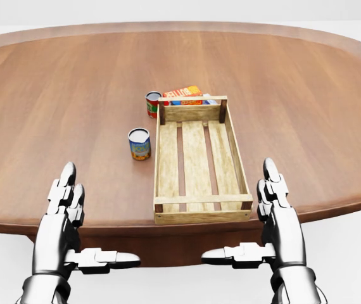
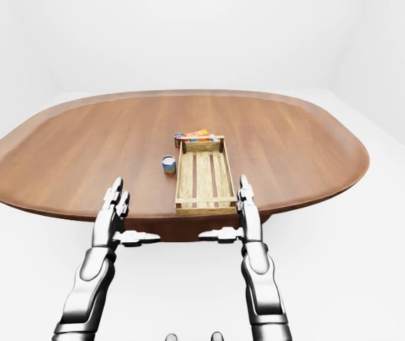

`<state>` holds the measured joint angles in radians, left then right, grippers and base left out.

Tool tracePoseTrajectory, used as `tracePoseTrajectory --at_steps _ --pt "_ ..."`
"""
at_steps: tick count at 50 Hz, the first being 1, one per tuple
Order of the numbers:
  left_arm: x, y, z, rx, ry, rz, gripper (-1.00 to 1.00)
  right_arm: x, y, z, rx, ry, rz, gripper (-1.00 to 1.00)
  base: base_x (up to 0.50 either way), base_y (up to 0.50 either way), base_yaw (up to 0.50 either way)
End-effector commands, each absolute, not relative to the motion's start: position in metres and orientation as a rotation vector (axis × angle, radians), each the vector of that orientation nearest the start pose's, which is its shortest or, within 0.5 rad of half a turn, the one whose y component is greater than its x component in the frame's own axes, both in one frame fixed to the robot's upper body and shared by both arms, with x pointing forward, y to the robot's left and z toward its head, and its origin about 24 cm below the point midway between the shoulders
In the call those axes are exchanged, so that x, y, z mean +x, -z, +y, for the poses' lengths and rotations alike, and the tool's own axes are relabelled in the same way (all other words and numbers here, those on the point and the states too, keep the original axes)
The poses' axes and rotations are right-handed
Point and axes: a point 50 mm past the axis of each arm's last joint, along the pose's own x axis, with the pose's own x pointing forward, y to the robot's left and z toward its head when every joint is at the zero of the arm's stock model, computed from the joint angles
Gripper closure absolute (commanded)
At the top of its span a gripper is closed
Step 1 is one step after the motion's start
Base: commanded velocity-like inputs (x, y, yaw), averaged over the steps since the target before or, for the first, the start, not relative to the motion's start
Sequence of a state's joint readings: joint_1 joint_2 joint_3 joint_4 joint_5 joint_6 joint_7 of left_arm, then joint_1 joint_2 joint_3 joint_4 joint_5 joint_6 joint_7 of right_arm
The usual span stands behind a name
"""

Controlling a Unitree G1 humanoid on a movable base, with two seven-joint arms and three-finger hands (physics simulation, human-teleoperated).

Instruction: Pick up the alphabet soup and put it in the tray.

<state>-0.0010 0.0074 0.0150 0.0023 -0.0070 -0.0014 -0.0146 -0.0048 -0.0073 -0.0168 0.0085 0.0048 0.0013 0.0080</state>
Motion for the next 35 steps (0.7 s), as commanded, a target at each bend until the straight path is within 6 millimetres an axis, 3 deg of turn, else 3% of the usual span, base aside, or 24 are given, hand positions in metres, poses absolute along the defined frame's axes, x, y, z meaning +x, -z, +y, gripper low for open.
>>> tracePoseTrajectory --at_steps 1,20,30,35 --pt "0.254 -0.041 0.16 0.002 -0.001 -0.001 -1.0 0.256 -0.038 -0.161 -0.007 0.022 0.018 -1.0 0.0 0.0 0.0" --pt "0.254 -0.044 0.161 0.003 -0.007 -0.013 -1.0 0.253 -0.046 -0.159 -0.009 0.016 -0.02 -1.0 0.0 0.0 0.0" --pt "0.249 -0.078 0.162 -0.016 -0.009 -0.196 -1.0 0.239 -0.089 -0.161 -0.034 0.021 -0.234 -1.0 0.0 0.0 0.0" --pt "0.246 -0.085 0.159 -0.017 0.008 -0.23 -1.0 0.234 -0.095 -0.156 -0.086 0.014 -0.26 -1.0 0.0 0.0 0.0"
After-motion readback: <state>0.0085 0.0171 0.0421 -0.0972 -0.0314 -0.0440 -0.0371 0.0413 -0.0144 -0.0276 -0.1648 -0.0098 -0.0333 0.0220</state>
